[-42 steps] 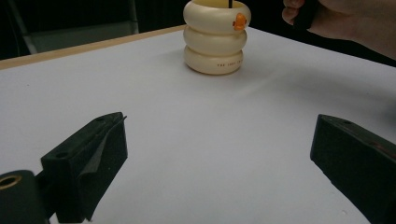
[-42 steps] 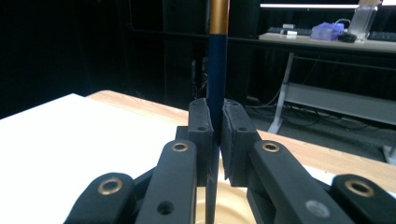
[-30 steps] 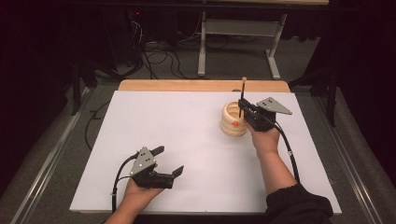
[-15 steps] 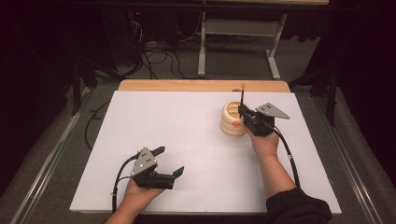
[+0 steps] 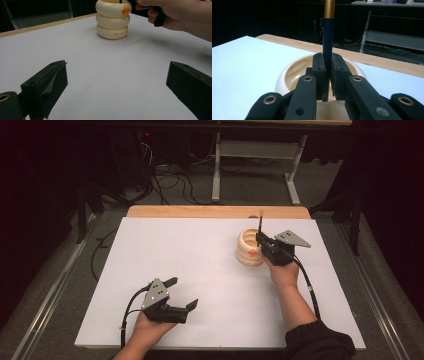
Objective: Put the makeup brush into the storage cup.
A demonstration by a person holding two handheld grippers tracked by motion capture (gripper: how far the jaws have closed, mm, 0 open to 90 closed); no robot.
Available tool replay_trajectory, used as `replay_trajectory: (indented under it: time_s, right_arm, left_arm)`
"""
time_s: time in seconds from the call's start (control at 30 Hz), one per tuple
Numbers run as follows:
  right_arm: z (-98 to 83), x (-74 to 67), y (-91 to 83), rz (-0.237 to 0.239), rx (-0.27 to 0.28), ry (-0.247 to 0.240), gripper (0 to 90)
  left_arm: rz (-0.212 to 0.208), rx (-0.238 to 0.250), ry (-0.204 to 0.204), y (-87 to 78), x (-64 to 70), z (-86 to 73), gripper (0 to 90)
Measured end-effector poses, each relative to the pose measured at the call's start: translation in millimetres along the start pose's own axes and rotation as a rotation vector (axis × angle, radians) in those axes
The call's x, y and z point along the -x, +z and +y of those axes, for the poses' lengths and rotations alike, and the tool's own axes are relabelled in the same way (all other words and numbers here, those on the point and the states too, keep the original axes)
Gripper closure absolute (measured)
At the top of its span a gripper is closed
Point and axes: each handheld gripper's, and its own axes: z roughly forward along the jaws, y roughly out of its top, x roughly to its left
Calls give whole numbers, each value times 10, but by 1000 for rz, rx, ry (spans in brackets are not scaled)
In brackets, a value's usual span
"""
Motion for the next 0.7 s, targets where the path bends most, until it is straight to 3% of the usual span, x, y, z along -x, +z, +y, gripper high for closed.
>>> replay_trajectory:
  time_s: [0.17, 0.43, 0.57, 0.7]
  right_arm:
    - [9, 8, -13, 16, 9, 10, 520]
    - [22, 6, -31, 26, 8, 32, 186]
    - [28, -7, -55, 28, -3, 35, 58]
    - [31, -27, -77, 34, -30, 21, 12]
  left_arm:
    - [2, -2, 0, 2, 1, 1, 36]
    - [0, -7, -6, 12, -6, -2, 29]
    - [0, -9, -10, 5, -15, -7, 22]
    - [4, -8, -14, -12, -32, -2, 20]
